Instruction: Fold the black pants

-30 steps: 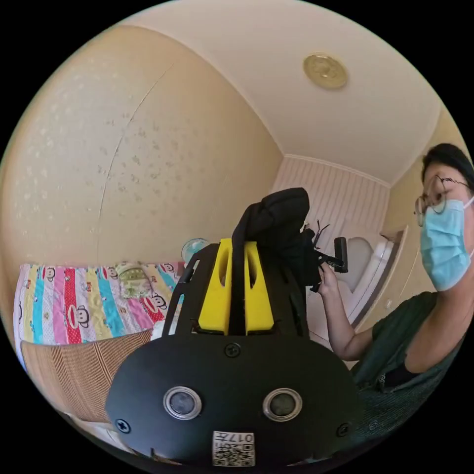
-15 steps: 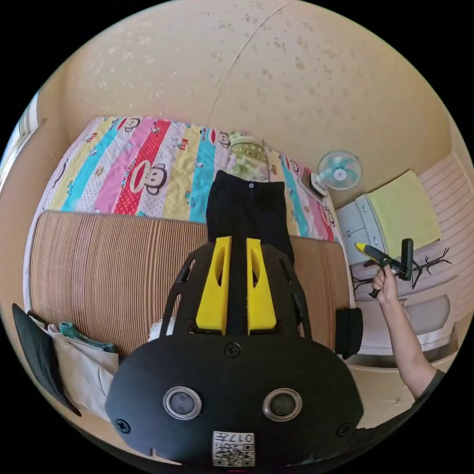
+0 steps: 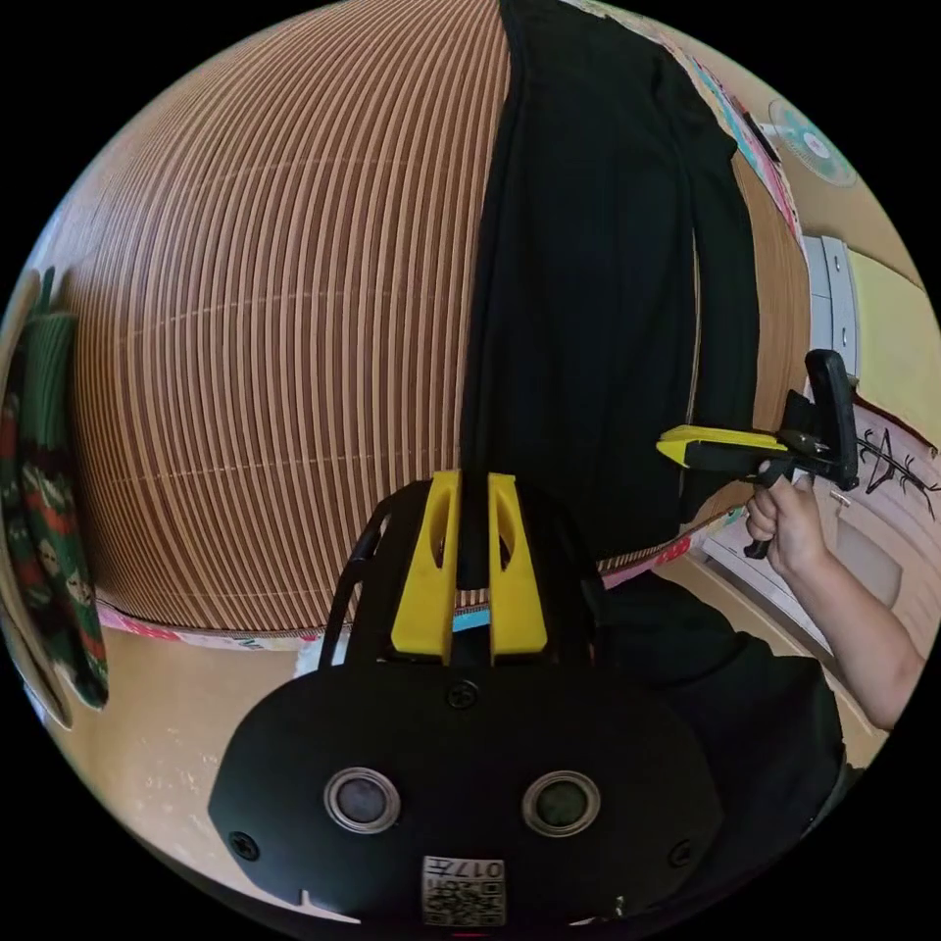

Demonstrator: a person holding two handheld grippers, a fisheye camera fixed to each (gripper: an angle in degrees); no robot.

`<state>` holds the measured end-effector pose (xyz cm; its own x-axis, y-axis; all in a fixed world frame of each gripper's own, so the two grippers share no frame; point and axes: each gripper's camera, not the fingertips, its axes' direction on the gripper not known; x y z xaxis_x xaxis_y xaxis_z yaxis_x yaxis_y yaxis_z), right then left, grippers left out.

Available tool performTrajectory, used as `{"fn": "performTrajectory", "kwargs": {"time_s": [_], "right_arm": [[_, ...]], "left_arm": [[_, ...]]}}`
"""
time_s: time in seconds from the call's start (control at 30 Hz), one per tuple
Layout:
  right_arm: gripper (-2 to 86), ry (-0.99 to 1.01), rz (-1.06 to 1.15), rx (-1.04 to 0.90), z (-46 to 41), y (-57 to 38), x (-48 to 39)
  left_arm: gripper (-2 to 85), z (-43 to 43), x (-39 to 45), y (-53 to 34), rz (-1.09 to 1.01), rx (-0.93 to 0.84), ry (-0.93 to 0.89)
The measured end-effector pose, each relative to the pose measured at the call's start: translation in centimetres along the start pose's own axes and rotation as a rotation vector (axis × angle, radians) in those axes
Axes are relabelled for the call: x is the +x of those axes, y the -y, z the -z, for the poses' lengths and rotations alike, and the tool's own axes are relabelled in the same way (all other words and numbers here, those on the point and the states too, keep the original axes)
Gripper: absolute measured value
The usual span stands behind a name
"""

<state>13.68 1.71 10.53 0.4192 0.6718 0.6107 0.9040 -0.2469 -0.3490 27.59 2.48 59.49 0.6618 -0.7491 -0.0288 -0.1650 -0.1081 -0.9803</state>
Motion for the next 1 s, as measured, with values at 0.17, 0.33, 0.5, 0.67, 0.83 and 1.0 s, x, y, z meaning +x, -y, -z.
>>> {"fn": "performTrajectory", "kwargs": {"time_s": [0.17, 0.33, 0.5, 0.67, 0.83, 1.0], "right_arm": [[1.8, 0.033, -0.011, -0.035, 2.0, -3.6, 0.7], [2.1, 0.107, 0.065, -0.057, 8.4, -7.4, 2.0], [7.2, -0.112, -0.304, 0.316, 23.1, -16.6, 14.0], [10.0, -0.047, -0.399, 0.265, 26.8, -20.5, 23.0], [5.1, 0.074, -0.300, 0.074, 26.0, -21.3, 25.3], [3.1, 0.371, -0.158, 0.226, 29.3, -28.5, 23.5]], "left_arm": [[3.1, 1.6, -1.1, -1.5, -0.028, -0.078, 0.101], [4.2, 4.5, -5.0, -6.0, 0.109, -0.095, 0.089], [4.4, 9.4, -8.3, -9.8, 0.130, 0.032, -0.003], [4.4, 11.8, -8.9, -11.6, 0.132, 0.067, -0.003], [5.0, 13.5, -5.9, -12.2, 0.051, 0.116, -0.074], [7.2, 15.9, -2.1, -12.7, -0.028, 0.155, -0.246]]}}
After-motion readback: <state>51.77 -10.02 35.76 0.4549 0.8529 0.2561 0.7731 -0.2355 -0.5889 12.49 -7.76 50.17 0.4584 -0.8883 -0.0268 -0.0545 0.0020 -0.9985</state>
